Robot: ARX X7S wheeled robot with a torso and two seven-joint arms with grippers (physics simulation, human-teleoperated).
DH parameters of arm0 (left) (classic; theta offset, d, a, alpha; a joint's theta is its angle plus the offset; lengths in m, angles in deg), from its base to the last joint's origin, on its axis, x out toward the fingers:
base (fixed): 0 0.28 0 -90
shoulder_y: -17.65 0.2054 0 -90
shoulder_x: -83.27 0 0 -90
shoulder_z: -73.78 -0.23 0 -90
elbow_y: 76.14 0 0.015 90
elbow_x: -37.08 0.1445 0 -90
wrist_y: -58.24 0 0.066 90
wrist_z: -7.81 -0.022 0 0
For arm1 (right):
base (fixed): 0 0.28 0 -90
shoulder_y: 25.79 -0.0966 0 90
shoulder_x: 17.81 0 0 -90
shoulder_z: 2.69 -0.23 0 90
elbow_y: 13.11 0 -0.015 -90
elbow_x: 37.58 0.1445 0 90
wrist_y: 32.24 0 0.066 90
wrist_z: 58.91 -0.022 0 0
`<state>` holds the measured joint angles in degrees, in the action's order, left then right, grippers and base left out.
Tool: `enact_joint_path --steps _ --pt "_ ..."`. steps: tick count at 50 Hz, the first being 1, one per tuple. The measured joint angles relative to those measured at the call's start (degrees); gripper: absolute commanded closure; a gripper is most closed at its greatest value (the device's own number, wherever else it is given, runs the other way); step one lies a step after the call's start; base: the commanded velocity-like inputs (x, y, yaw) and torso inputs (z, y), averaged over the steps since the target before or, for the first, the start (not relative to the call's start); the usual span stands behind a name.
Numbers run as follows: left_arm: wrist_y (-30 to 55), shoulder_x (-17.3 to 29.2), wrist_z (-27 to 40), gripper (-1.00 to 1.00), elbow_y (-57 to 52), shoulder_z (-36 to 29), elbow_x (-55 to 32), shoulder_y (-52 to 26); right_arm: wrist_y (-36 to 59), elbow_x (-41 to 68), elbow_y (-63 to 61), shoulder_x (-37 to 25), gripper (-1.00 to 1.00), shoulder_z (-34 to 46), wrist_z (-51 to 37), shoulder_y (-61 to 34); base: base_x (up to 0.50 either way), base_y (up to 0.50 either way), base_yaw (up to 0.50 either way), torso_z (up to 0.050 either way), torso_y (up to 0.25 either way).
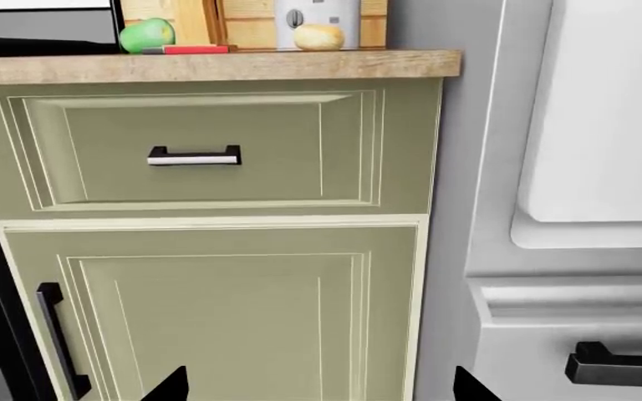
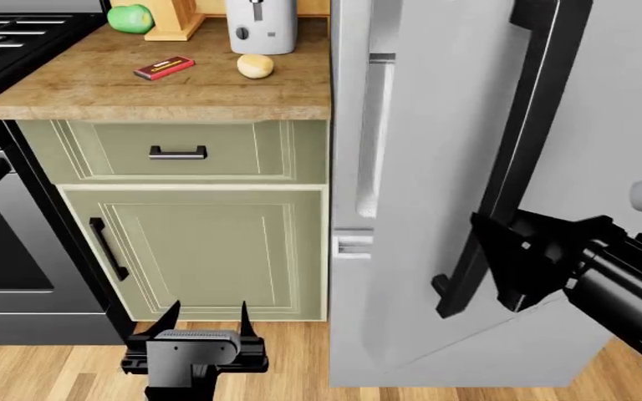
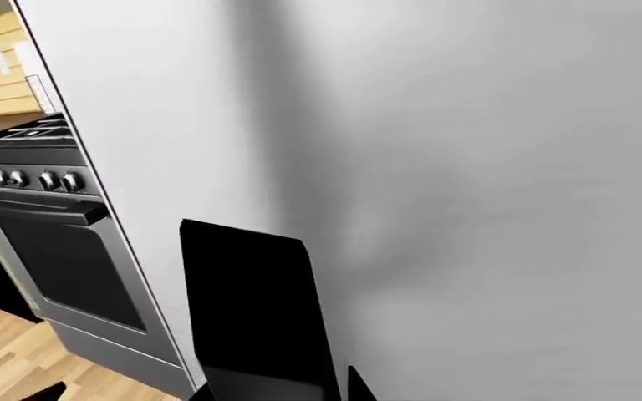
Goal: Open the fridge door
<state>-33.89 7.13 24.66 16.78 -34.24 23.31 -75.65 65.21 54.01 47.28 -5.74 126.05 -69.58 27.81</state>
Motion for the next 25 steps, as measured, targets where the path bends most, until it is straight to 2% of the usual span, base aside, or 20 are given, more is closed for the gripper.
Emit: enact_joint_path --steps 24,25 --pt "-0.11 0.38 0.54 -1.00 -0.08 -0.55 -0.29 -0.06 -1.44 -1.45 -1.83 -2.96 1.00 -0.92 0.15 2.24 0.00 0.00 0.00 0.000 0.000" --pt "-0.11 0.40 0.57 -1.00 -0.09 -0.57 -0.30 -0.06 -1.20 -1.63 -1.81 -2.95 -1.00 -0.96 0.20 2.11 0.00 0.00 0.00 0.000 0.000"
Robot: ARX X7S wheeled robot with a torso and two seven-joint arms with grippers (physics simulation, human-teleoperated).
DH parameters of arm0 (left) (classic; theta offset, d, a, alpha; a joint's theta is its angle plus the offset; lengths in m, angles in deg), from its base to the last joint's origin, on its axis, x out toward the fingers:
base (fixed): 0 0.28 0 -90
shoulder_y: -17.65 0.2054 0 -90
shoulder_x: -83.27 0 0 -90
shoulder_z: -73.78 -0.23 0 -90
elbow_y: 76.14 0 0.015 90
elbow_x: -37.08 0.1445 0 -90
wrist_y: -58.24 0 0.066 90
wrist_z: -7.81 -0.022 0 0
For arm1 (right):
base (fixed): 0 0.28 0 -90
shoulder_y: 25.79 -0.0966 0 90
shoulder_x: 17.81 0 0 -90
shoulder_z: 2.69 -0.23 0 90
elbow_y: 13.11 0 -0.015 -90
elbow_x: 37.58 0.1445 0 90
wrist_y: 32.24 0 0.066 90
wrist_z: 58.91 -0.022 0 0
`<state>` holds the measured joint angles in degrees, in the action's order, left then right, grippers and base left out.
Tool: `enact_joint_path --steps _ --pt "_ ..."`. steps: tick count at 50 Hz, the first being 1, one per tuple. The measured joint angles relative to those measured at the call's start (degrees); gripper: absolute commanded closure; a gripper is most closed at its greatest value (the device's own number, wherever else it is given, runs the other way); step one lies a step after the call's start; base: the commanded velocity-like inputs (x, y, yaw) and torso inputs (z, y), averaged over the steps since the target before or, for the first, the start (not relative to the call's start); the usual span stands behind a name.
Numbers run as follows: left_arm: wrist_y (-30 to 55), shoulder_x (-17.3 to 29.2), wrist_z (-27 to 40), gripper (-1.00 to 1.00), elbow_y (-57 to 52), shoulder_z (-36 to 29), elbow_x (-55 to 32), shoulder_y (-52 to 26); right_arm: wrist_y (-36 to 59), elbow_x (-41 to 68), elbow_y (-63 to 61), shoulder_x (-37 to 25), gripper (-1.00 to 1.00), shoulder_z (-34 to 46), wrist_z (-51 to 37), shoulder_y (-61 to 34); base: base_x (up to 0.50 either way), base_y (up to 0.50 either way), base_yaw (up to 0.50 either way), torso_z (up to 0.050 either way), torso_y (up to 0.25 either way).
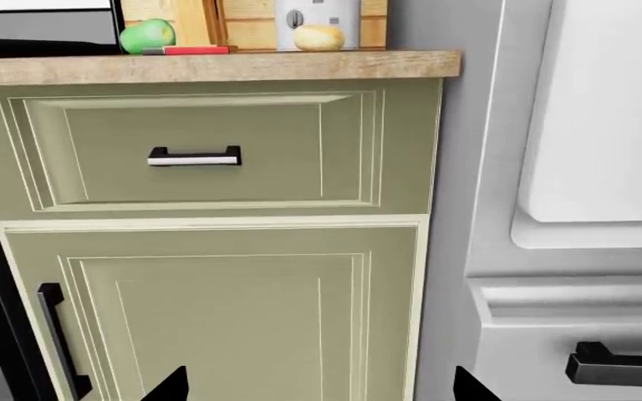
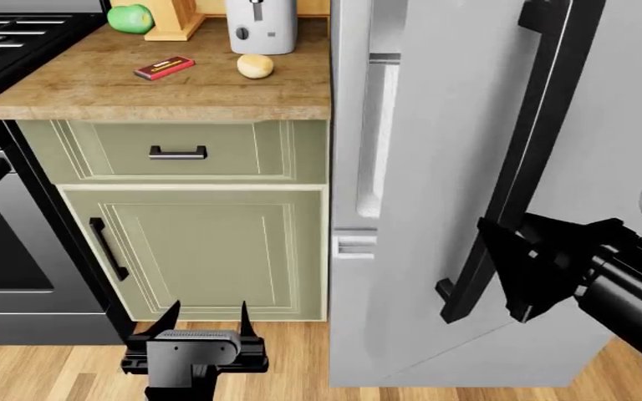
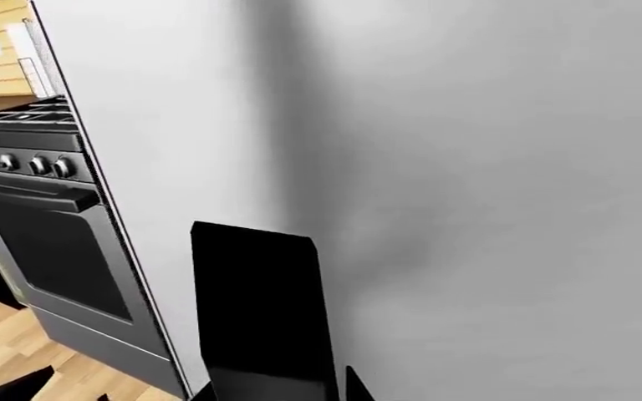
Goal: Open the fridge door
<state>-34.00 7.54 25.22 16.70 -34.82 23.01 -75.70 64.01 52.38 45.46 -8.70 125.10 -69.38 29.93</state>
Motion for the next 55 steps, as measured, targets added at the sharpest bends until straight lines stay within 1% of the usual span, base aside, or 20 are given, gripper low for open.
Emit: enact_joint_path --steps 4,16,25,39,50,55 --pt "0.04 0.08 0.10 -1.00 -0.10 -0.09 -0.06 0.00 3.41 -1.19 1.42 0.27 -1.00 -0.18 0.24 -2.18 0.00 0.00 0.00 0.000 0.000" --pt "0.06 0.26 0.33 -1.00 -0.10 -0.37 -0.20 -0.12 19.67 -4.13 2.24 2.14 -1.00 0.65 0.23 -9.34 0.00 0.00 0.00 0.000 0.000" --pt "0.07 0.39 0.48 -1.00 -0.08 -0.54 -0.36 -0.23 25.20 -4.01 2.64 2.92 -1.00 1.31 0.12 -10.37 0.00 0.00 0.00 0.000 0.000" --pt "-0.06 0.55 0.69 -1.00 0.15 -0.82 -0.53 -0.38 26.36 -3.53 3.04 2.55 -1.00 2.40 0.21 -8.86 0.00 0.00 0.00 0.000 0.000" --pt "-0.22 0.65 0.81 -1.00 0.42 -1.05 -0.67 -0.53 21.28 -6.01 3.09 1.31 -1.00 5.27 0.42 -3.60 0.00 0.00 0.00 0.000 0.000" --pt "-0.33 0.70 0.85 -1.00 0.56 -1.15 -0.72 -0.59 18.15 -10.90 5.09 -0.26 -1.00 7.79 -1.40 1.38 0.00 0.00 0.00 0.000 0.000"
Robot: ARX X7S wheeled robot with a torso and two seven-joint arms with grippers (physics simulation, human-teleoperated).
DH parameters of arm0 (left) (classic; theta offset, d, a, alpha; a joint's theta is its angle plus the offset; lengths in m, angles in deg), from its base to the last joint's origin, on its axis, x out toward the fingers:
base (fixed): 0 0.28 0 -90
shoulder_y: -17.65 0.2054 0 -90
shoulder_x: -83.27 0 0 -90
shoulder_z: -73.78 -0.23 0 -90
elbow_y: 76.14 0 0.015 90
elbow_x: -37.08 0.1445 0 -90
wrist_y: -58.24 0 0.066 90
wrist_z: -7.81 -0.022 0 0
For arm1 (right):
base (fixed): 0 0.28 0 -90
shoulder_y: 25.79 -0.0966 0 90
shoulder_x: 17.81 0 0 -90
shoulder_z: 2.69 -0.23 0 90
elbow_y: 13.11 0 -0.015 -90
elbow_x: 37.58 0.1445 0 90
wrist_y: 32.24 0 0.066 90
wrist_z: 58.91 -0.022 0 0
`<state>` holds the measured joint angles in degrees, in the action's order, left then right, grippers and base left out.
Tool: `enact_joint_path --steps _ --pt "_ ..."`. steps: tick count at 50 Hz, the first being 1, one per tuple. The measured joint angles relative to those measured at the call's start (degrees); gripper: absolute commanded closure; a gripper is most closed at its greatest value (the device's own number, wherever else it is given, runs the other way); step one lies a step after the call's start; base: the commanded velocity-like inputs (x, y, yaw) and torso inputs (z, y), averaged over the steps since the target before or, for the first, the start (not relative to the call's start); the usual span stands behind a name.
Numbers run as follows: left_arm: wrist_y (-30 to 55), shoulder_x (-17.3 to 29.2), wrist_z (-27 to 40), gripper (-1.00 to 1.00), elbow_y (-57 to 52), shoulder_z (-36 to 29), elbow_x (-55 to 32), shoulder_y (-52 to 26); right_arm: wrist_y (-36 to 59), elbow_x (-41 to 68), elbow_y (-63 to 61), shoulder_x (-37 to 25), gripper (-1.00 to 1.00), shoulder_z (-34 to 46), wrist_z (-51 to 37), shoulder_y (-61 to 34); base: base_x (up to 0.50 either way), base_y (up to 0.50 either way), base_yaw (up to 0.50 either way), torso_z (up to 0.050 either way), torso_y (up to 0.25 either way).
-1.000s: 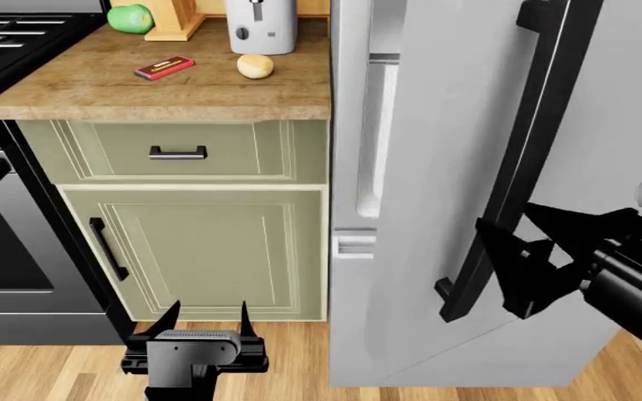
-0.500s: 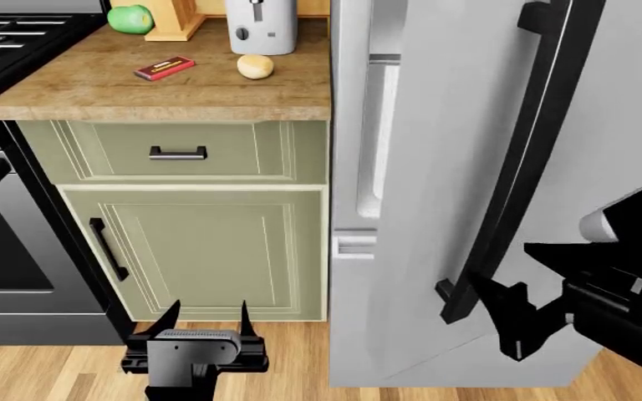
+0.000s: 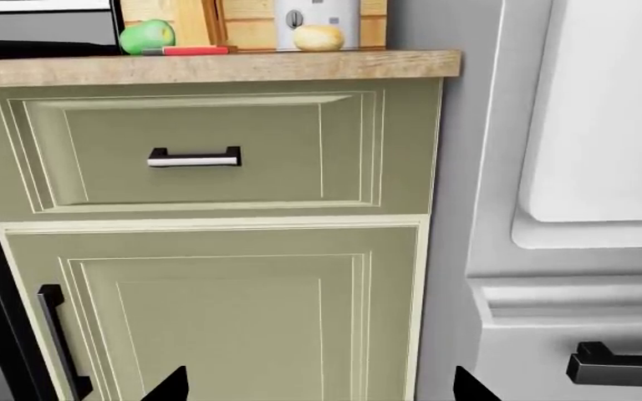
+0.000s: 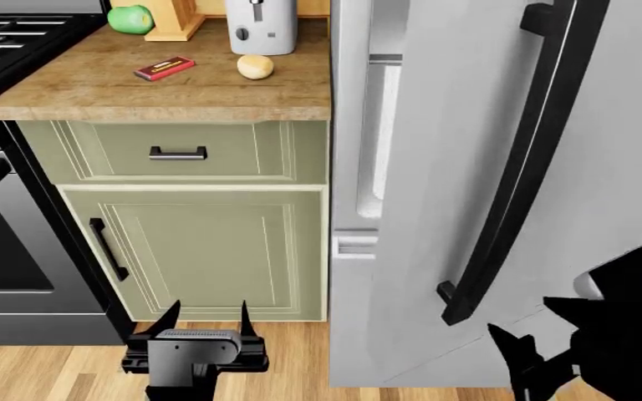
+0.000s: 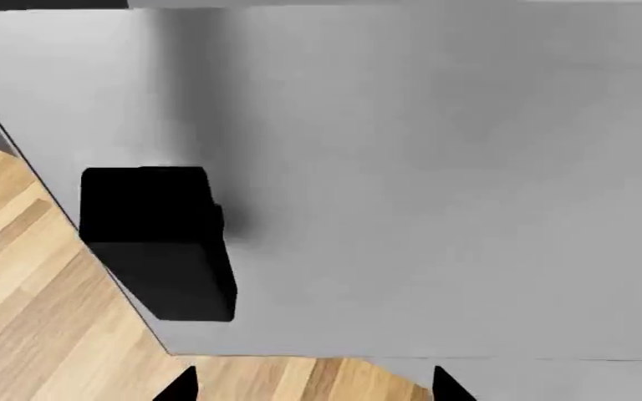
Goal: Open the fridge door
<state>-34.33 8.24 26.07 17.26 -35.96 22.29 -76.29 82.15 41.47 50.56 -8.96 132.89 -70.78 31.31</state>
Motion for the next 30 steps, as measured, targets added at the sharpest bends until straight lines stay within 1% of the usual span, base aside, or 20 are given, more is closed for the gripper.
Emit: enact_joint_path --steps 6,19,24,30 --pt "-0.06 0.09 0.08 -1.00 0.02 -0.10 -0.09 -0.03 -6.19 -4.88 1.25 -2.00 -1.00 3.65 -2.05 6.84 0.00 0.00 0.00 0.000 0.000" --pt "0.00 0.29 0.34 -1.00 -0.22 -0.39 -0.20 -0.07 -24.51 -14.66 1.37 -5.27 -1.00 12.62 -7.34 20.56 0.00 0.00 0.00 0.000 0.000" --pt "0.00 0.37 0.44 -1.00 -0.34 -0.50 -0.22 -0.06 -29.29 -20.82 -0.49 -4.46 -1.00 15.39 -11.05 24.38 0.00 0.00 0.00 0.000 0.000" --pt "-0.08 0.45 0.52 -1.00 -0.36 -0.60 -0.28 -0.10 -32.65 -29.43 -2.34 -0.70 -1.00 17.94 -16.75 27.65 0.00 0.00 0.00 0.000 0.000"
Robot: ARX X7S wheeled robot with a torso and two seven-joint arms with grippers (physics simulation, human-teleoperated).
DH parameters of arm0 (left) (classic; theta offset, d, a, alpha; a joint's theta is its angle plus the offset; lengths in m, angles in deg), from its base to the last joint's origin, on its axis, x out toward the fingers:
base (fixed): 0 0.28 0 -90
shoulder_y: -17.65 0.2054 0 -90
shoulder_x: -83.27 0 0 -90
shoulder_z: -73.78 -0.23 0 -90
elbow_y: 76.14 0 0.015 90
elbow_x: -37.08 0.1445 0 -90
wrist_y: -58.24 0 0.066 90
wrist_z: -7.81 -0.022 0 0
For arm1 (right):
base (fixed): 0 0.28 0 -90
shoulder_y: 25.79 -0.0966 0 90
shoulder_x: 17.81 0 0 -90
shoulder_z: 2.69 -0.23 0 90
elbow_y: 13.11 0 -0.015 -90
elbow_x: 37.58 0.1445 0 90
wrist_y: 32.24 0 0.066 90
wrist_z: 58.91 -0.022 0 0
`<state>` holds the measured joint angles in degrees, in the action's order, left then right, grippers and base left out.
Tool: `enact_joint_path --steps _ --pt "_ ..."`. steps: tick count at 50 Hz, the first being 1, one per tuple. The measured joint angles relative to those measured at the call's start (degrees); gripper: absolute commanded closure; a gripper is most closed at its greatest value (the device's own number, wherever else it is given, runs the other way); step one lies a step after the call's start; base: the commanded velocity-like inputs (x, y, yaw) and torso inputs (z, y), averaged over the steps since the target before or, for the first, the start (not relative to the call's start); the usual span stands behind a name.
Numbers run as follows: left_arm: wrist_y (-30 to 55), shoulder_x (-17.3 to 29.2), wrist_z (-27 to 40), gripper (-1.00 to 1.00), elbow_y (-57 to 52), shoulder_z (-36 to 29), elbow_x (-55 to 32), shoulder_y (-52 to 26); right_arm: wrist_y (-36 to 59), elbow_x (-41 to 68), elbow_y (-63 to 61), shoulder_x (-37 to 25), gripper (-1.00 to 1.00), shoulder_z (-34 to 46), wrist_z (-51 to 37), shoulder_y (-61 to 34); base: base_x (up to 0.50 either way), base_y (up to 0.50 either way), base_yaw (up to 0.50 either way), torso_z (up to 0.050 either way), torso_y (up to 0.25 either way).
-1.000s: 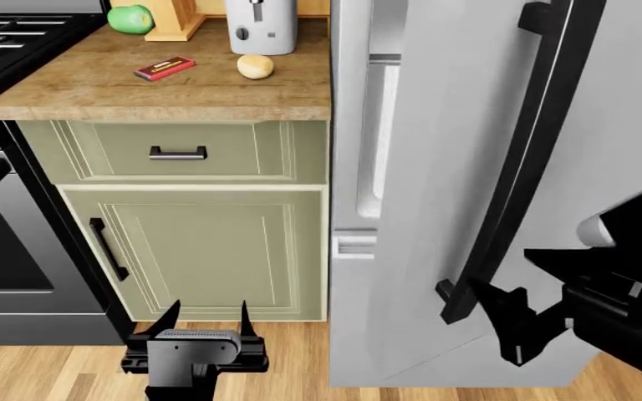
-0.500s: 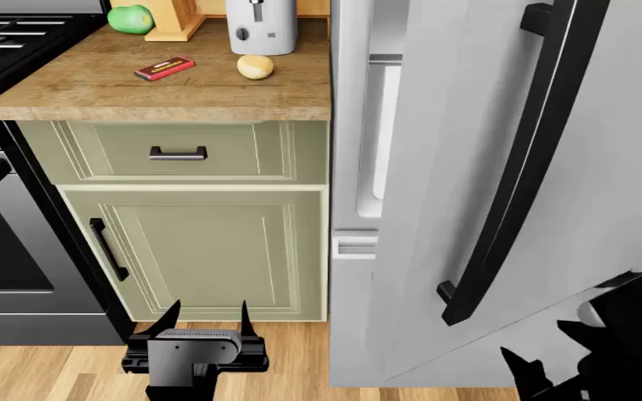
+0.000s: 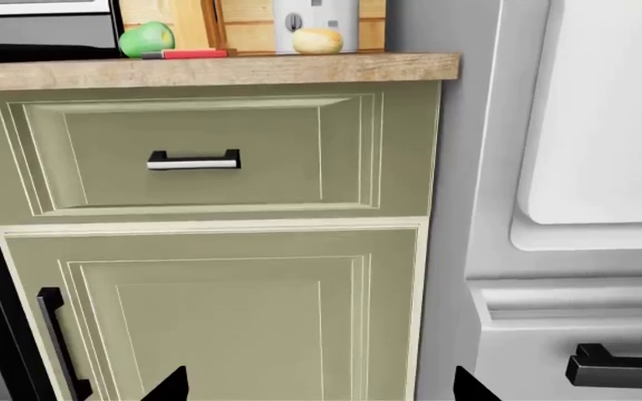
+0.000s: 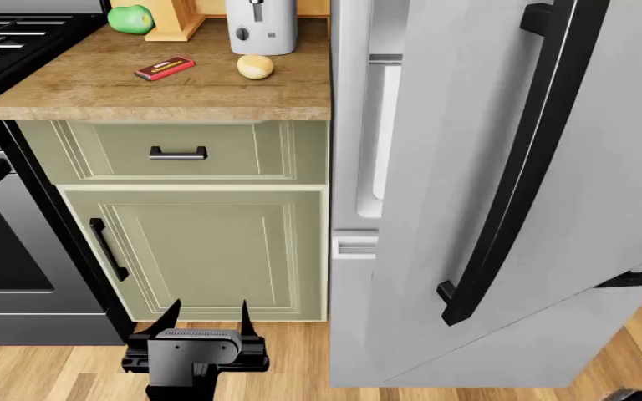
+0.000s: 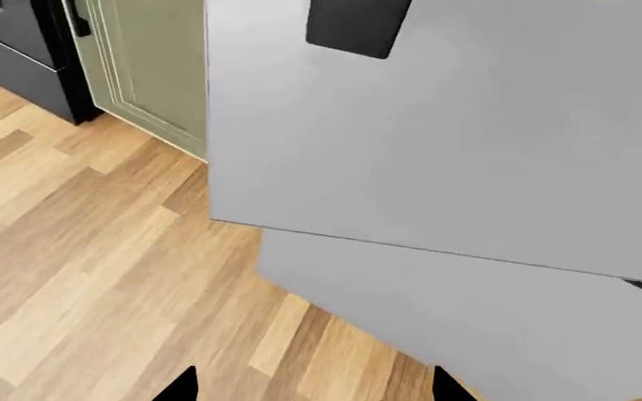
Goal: Open the fridge door
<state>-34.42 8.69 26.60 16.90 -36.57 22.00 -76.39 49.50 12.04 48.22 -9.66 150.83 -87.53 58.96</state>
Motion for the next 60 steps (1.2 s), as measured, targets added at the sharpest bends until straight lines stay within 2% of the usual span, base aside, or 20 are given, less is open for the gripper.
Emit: enact_joint_path --steps 9,17,45,60 --pt "0.08 0.17 0.24 -1.00 -0.37 -0.12 -0.12 0.05 -4.34 -10.36 -1.22 6.35 -1.00 1.94 -8.30 3.62 0.00 0.00 0.00 0.000 0.000" --pt "-0.11 0.25 0.32 -1.00 -0.26 -0.23 -0.21 -0.02 -4.19 -16.24 -2.41 11.33 -1.00 3.44 -10.97 4.31 0.00 0.00 0.00 0.000 0.000" --pt "-0.42 0.58 0.63 -1.00 -0.22 -0.63 -0.57 -0.12 3.34 -25.08 -8.22 21.19 -1.00 8.14 -8.50 2.78 0.00 0.00 0.00 0.000 0.000" --pt "-0.43 0.78 0.79 -1.00 -0.43 -0.83 -0.90 -0.11 15.01 -24.01 -17.06 28.54 -1.00 8.51 -6.40 -4.34 0.00 0.00 0.00 0.000 0.000"
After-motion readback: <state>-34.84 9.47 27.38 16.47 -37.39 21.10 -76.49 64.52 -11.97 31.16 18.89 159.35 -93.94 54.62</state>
